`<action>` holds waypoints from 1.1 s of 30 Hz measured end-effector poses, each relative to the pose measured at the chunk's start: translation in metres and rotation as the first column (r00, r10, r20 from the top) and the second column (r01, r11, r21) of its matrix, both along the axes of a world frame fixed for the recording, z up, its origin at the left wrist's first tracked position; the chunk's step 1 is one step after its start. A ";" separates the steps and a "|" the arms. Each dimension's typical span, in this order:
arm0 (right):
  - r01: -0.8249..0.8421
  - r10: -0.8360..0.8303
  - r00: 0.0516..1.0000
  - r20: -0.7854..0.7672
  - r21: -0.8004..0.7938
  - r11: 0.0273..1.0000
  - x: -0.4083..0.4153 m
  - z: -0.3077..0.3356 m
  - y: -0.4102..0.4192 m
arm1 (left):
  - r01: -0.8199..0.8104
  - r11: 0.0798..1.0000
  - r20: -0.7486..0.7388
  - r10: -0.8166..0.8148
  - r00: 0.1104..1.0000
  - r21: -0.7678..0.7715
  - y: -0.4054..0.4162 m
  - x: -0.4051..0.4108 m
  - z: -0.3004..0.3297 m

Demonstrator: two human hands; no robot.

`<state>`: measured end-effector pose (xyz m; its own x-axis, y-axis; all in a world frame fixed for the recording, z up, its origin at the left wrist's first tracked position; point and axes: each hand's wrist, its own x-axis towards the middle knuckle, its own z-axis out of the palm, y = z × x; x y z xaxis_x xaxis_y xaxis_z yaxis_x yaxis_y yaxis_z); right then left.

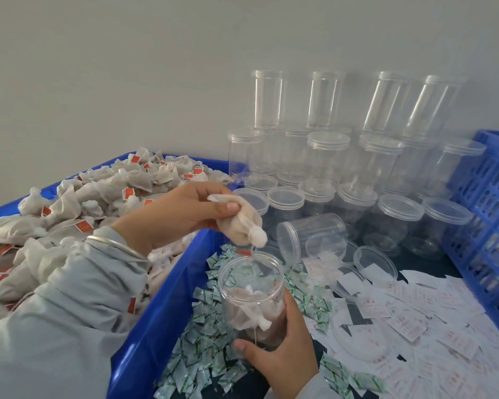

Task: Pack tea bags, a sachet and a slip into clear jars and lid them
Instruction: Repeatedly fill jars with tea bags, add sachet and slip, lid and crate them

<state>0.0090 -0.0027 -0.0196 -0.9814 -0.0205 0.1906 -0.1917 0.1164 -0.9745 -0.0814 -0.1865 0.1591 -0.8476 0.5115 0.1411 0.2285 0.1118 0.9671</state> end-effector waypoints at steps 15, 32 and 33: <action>0.002 -0.002 1.000 0.010 -0.025 1.000 0.000 0.002 -0.002 | -0.194 0.932 -0.202 0.136 0.970 -0.306 0.019 0.008 -0.007; 0.088 -0.088 0.996 0.002 0.040 0.995 0.003 0.004 0.000 | -0.563 0.066 -0.476 0.460 0.750 -0.824 -0.068 -0.058 -0.050; 0.092 -0.092 0.996 -0.003 0.042 0.995 0.003 0.003 0.000 | -0.565 0.055 -0.486 0.446 0.752 -0.823 -0.069 -0.058 -0.054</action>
<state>0.0121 -0.0022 -0.0165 -0.9795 0.0615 0.1921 -0.1789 0.1745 -0.9683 -0.1397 -0.2558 0.1054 -0.9740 -0.2244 0.0320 -0.2212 0.9719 0.0804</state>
